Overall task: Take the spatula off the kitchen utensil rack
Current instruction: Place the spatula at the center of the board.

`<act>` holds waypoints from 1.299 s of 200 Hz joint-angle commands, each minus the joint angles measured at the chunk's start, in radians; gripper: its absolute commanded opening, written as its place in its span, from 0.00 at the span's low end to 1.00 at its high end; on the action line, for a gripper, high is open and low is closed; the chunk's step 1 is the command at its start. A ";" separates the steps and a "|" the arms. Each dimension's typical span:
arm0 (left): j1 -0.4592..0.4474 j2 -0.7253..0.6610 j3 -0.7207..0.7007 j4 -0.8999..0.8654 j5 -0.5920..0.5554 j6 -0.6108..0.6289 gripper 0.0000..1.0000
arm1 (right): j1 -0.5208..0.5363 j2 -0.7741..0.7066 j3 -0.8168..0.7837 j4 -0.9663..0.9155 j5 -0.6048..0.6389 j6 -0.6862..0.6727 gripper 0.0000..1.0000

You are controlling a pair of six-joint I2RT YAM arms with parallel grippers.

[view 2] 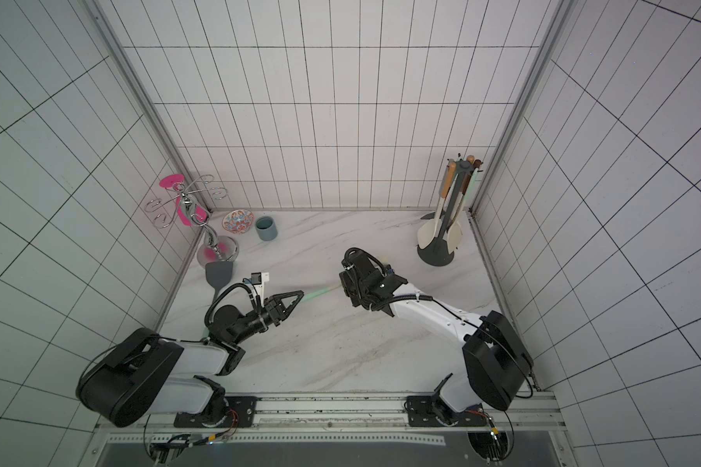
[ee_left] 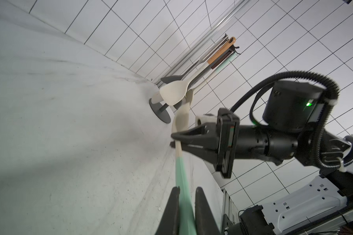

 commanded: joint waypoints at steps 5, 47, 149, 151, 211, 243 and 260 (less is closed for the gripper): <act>-0.009 -0.011 0.071 -0.007 -0.002 0.030 0.23 | 0.008 -0.030 0.050 -0.198 0.037 -0.059 0.00; -0.131 -0.117 0.147 -0.374 -0.121 0.272 0.93 | -0.085 -0.060 0.090 -0.372 0.084 -0.208 0.00; -0.591 0.015 0.496 -1.021 -0.578 0.790 0.97 | -0.114 -0.006 0.194 -0.499 0.055 -0.382 0.00; -0.597 0.021 0.503 -1.030 -0.584 0.794 0.97 | -0.113 -0.003 0.197 -0.499 0.055 -0.382 0.00; -0.625 0.121 0.596 -1.146 -0.660 0.813 0.66 | -0.065 0.056 0.251 -0.516 0.016 -0.362 0.00; -0.626 0.134 0.612 -1.170 -0.697 0.811 0.55 | -0.042 0.088 0.286 -0.528 -0.002 -0.362 0.00; -0.626 0.142 0.620 -1.180 -0.713 0.809 0.48 | -0.031 0.103 0.302 -0.539 -0.009 -0.362 0.00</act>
